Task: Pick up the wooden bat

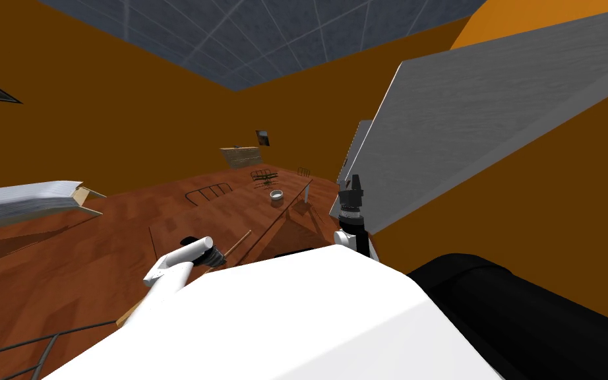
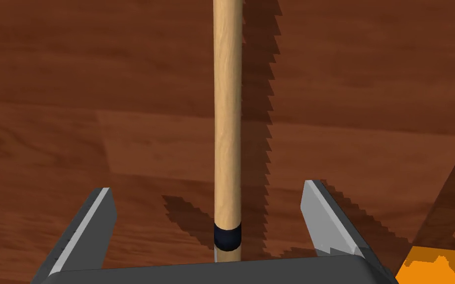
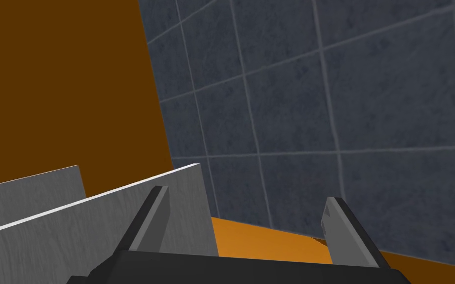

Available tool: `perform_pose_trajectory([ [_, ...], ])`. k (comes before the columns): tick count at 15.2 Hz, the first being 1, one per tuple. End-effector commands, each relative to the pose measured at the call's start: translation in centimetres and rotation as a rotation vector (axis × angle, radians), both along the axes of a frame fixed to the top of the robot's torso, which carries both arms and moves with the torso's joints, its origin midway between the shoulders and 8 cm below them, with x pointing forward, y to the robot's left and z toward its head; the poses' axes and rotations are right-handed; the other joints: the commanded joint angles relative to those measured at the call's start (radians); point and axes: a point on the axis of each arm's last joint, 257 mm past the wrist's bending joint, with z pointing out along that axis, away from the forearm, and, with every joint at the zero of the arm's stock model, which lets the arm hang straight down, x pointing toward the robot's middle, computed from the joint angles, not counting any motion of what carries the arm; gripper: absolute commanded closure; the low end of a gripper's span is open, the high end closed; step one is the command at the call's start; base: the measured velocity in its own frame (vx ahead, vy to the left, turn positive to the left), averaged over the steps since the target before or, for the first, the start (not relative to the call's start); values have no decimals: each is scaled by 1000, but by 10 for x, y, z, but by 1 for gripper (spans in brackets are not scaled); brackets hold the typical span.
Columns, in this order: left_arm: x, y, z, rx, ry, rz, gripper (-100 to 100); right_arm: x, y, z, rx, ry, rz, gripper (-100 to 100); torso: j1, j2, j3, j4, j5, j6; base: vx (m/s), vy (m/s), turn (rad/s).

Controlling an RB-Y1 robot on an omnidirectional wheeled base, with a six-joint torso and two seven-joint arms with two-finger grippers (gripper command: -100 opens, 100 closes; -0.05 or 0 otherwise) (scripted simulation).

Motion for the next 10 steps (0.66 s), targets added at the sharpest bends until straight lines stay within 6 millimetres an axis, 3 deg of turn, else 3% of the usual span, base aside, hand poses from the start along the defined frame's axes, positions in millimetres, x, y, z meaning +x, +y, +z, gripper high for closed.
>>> perform_pose_trajectory([
  [1, 0, 0, 0, 0, 0, 0, 100, 0, 0, 0, 0, 0, 0, 0, 0, 0, 0, 0, 0, 0, 0, 7, -1],
  [10, 5, 3, 12, 2, 0, -8, 100, 0, 0, 0, 0, 0, 0, 0, -4, 0, 0, 0, -1, 0, -1, -16, 19],
])
